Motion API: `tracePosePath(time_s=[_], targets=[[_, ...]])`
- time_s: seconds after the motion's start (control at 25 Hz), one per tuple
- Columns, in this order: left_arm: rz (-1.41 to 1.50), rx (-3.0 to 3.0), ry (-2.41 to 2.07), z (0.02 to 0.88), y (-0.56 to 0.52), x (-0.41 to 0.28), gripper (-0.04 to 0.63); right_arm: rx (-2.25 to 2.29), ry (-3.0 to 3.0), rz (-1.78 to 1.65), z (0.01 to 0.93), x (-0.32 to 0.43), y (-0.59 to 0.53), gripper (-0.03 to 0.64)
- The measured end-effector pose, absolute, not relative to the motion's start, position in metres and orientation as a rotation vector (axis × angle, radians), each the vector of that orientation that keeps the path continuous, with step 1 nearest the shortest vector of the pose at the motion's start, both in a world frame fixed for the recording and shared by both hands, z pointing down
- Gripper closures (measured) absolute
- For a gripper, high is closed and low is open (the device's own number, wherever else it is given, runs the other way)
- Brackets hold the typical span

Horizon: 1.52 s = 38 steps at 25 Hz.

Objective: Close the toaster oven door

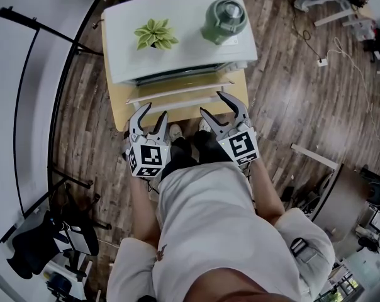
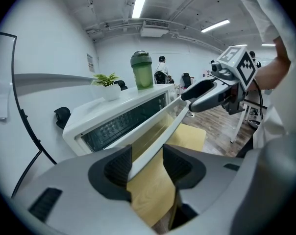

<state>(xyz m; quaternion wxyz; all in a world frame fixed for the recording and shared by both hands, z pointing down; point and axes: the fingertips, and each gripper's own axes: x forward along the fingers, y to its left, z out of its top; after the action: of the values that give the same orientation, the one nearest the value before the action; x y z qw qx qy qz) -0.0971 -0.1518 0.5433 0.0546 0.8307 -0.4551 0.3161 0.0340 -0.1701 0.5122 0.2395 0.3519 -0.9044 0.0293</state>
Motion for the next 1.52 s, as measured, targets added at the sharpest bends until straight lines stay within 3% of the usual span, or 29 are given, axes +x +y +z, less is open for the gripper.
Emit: tracePosePath(time_s=[1.52], targets=[[0.900,2.525,-1.408,0.529,-0.187,-0.104,0.396,0.976,-2.463,0.048,0.513,0.026,-0.208,0.379]])
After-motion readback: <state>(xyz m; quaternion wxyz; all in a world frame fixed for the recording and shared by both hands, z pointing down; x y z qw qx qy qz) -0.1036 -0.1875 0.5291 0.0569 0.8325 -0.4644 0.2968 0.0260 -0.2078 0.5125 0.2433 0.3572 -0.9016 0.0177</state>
